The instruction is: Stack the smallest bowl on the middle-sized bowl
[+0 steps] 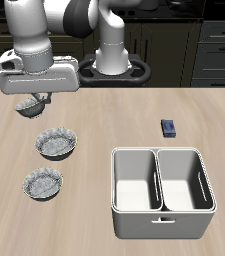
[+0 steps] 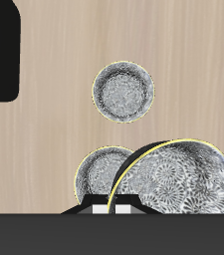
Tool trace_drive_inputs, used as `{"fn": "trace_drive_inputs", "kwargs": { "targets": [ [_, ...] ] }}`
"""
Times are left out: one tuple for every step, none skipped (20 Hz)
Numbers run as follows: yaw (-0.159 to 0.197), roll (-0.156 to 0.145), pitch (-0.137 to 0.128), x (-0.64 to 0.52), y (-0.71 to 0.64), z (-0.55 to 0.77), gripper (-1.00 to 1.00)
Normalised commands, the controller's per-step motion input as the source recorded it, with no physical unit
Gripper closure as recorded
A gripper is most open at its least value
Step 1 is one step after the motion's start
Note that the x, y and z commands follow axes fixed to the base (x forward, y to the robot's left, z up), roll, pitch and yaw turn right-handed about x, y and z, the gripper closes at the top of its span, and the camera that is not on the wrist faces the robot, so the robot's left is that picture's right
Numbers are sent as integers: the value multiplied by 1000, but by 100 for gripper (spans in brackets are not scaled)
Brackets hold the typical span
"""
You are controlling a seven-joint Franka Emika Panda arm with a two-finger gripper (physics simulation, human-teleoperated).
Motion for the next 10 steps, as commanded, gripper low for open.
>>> {"fn": "trace_drive_inputs", "kwargs": {
  "targets": [
    [31,-11,-55,310,-3,-8,100],
    [-80,-46,29,380,-182,-45,100],
    [-60,40,19,206,166,-49,100],
    [11,9,-38,424,-36,29,100],
    [-57,40,22,319,64,-2,100],
    [5,-26,-48,319,29,74,100],
    [-85,-9,-1,289,-9,13,100],
    [-13,-20,-3,321,-26,8,100],
    [-48,-25,3,277,-36,-10,100],
    [-31,-18,-18,263,-28,-11,100]
  ]
}}
